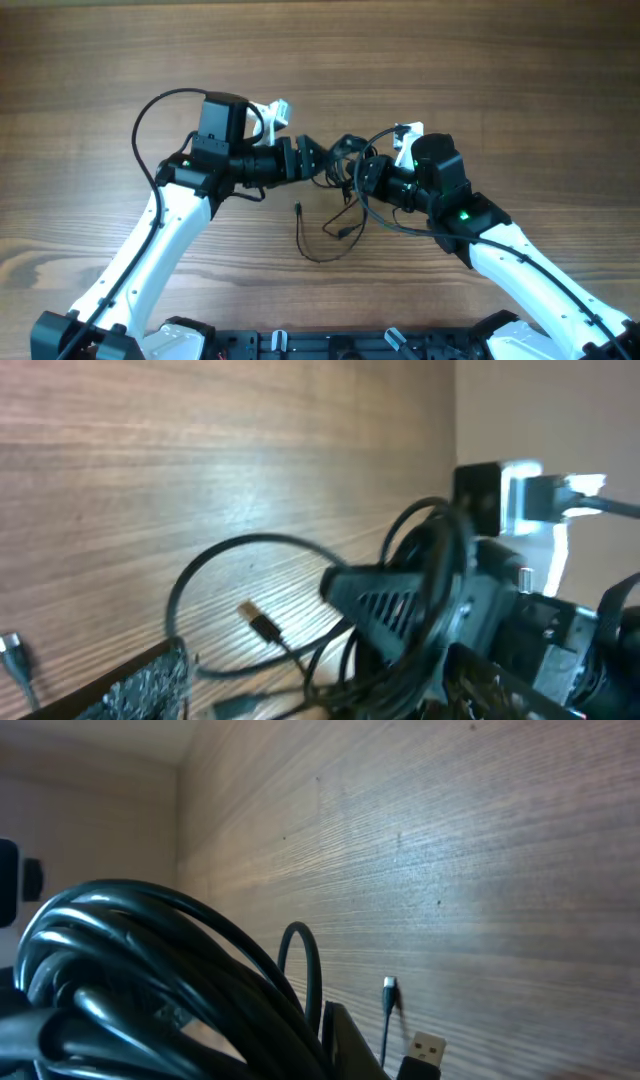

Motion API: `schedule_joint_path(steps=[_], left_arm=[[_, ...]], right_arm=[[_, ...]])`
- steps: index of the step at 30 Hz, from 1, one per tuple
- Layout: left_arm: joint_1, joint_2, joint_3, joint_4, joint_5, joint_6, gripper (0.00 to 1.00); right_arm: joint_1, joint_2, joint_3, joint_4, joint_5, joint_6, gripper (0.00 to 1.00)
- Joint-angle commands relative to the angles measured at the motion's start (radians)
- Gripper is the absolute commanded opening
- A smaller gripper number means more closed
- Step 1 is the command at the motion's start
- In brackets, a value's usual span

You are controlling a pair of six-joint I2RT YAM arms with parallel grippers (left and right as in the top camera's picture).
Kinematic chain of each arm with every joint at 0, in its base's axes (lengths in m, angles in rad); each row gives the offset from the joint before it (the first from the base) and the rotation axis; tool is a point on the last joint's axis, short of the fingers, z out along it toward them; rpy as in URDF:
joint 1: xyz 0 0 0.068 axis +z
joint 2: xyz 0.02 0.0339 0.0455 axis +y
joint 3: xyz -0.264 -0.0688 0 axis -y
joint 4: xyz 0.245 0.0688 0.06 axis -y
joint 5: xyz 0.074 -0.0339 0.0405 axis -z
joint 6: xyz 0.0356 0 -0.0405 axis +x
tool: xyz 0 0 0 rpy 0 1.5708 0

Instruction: Untangle cables

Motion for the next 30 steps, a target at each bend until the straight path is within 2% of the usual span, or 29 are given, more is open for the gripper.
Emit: schedule_joint_path(steps=[1,7,12,15,17,18,19,21,22,24,25,26,28,30], left_arm=[[-0.056,-0.003,0.003,0.074,-0.064,-0.064,0.80],[-0.116,-0.003,0.003,0.088,-0.123,-0.011,0.70],[-0.152,0.027,0.000,0.083,-0.232,-0.011,0.65],[-0.164,0.072,-0.002,0.084,-0.279,-0.012,0.48],[-0.163,0.097,-0.002,0.089,-0.304,-0.012,0.14],[-0.163,0.103,-0.002,0.091,-0.331,-0.012,0.04],[-0.161,0.105,-0.002,0.091,-0.376,-0.012,0.04],[-0.142,0.099,-0.001,0.091,-0.450,-0.013,0.04],[-0.104,0.087,-0.001,0.090,-0.464,-0.021,0.04],[-0.058,0.072,-0.001,0.087,-0.463,-0.053,0.04],[-0.029,0.065,-0.001,0.086,-0.461,-0.072,0.04],[-0.006,0.061,-0.001,0.085,-0.457,-0.080,0.04],[0.041,0.059,-0.001,0.075,-0.424,-0.100,0.04],[0.067,0.059,-0.001,0.042,-0.397,-0.169,0.04]], right_arm=[[-0.002,0.006,0.004,-0.014,0.051,0.121,0.04],[-0.002,0.008,0.004,-0.066,0.086,0.193,0.04],[-0.002,0.008,0.004,-0.025,-0.023,0.188,0.04],[-0.002,0.008,0.004,-0.025,-0.117,0.166,0.04],[-0.002,0.008,0.004,-0.027,-0.136,0.159,0.06],[-0.002,0.008,0.004,-0.026,-0.139,0.153,0.09],[-0.002,0.008,0.004,-0.025,-0.139,0.135,0.14],[-0.002,0.008,0.004,-0.025,-0.119,0.078,0.31],[-0.002,0.008,0.004,-0.026,-0.092,0.012,0.55],[-0.002,0.008,0.004,-0.026,-0.060,-0.044,0.77],[-0.002,0.008,0.004,-0.026,-0.042,-0.076,0.93],[-0.002,0.008,0.004,-0.027,-0.018,-0.113,1.00],[-0.002,0.008,0.004,-0.032,0.018,-0.129,1.00],[-0.002,0.008,0.004,-0.030,0.019,-0.155,1.00]])
